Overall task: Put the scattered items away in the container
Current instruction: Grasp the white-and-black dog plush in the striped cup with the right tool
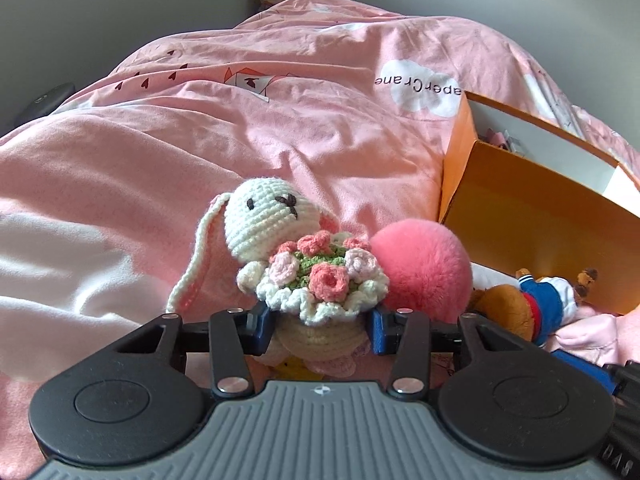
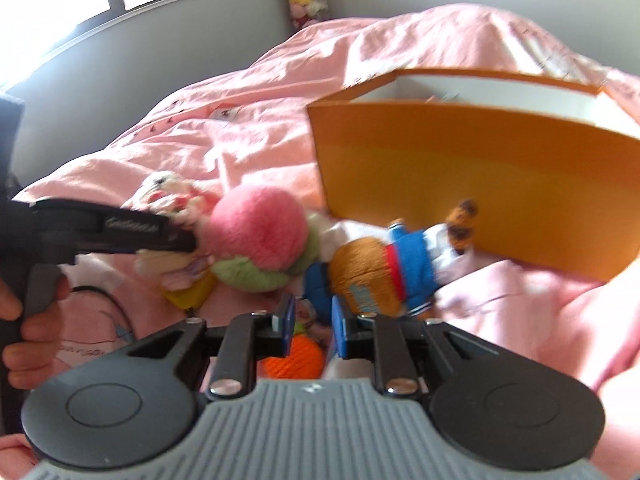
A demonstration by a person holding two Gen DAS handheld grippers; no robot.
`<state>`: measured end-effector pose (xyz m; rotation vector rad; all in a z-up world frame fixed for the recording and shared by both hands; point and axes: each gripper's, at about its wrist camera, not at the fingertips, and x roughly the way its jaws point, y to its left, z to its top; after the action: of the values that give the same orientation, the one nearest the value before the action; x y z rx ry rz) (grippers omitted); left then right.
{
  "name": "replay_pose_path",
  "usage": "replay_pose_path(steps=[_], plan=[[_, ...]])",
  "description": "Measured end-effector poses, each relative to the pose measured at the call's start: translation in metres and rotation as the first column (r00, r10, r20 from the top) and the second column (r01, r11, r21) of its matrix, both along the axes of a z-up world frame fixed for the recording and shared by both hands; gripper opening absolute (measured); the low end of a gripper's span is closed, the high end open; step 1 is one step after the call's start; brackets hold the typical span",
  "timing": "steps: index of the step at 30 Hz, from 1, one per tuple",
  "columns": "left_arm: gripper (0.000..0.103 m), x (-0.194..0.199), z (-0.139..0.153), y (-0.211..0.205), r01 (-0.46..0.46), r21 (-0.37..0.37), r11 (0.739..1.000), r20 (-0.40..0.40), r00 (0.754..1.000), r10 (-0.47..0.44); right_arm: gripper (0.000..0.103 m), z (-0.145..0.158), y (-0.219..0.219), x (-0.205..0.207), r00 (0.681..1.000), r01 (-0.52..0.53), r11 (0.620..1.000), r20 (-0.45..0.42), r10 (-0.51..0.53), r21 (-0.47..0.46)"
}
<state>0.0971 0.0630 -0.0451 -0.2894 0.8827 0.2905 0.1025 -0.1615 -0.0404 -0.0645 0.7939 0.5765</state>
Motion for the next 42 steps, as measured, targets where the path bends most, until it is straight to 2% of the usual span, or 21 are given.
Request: replay_pose_path(steps=[6, 12, 14, 17, 20, 22, 25, 26, 28, 32, 36, 39, 42], plan=[[0.052, -0.014, 0.015, -0.002, 0.033, 0.013, 0.999, 0.053, 0.998, -0.034, 0.022, 0.011, -0.022, -0.003, 0.996, 0.082, 0.996, 0.043, -0.081, -0.043], [0.052, -0.026, 0.022, -0.012, 0.113, -0.011, 0.994, 0.086, 0.990, -0.112, 0.023, 0.012, -0.039, -0.025, 0.996, 0.082, 0.993, 0.037, -0.079, -0.083], [0.052, -0.030, 0.023, -0.014, 0.124, -0.007, 0.992, 0.095, 0.988, -0.123, 0.034, 0.011, -0.038, -0.034, 0.998, 0.068, 0.993, 0.025, -0.066, -0.097], [0.052, -0.035, 0.026, -0.014, 0.124, -0.003, 0.992, 0.115, 0.986, -0.123, 0.044, 0.007, -0.038, -0.044, 0.998, 0.063, 0.991, -0.007, -0.064, -0.117], [0.052, -0.040, 0.030, -0.013, 0.125, -0.006, 0.992, 0.132, 0.984, -0.123, 0.050, -0.003, -0.039, -0.047, 0.994, 0.072, 0.990, -0.073, -0.081, -0.120], [0.052, -0.042, 0.032, -0.012, 0.125, -0.010, 0.992, 0.139, 0.983, -0.123, 0.050, -0.008, -0.044, -0.046, 0.988, 0.104, 0.989, -0.103, -0.115, -0.105], [0.052, -0.046, 0.034, -0.011, 0.123, -0.010, 0.992, 0.150, 0.981, -0.120, 0.048, -0.012, -0.056, -0.044, 0.974, 0.174, 0.982, -0.133, -0.183, -0.072], [0.052, -0.047, 0.035, -0.011, 0.122, -0.010, 0.992, 0.154, 0.981, -0.119, 0.036, -0.012, -0.060, -0.044, 0.969, 0.197, 0.979, -0.141, -0.203, -0.051], [0.052, -0.049, 0.037, -0.011, 0.126, -0.002, 0.992, 0.163, 0.979, -0.124, 0.020, -0.014, -0.064, -0.044, 0.959, 0.232, 0.971, -0.154, -0.238, -0.052], [0.052, -0.053, 0.042, -0.017, 0.186, -0.002, 0.983, 0.197, 0.963, -0.182, 0.018, -0.019, -0.069, -0.041, 0.941, 0.271, 0.960, -0.190, -0.279, -0.069], [0.052, -0.053, 0.041, -0.031, 0.301, -0.043, 0.953, 0.209, 0.935, -0.286, 0.019, -0.035, -0.060, -0.034, 0.934, 0.246, 0.962, -0.235, -0.268, -0.119], [0.052, -0.054, 0.038, -0.043, 0.376, -0.029, 0.926, 0.205, 0.909, -0.362, 0.017, -0.030, -0.055, -0.036, 0.953, 0.207, 0.976, -0.211, -0.216, -0.065], [0.052, -0.051, 0.030, -0.051, 0.430, -0.046, 0.902, 0.165, 0.894, -0.418, 0.017, -0.028, -0.046, -0.038, 0.966, 0.159, 0.987, -0.202, -0.162, -0.032]])
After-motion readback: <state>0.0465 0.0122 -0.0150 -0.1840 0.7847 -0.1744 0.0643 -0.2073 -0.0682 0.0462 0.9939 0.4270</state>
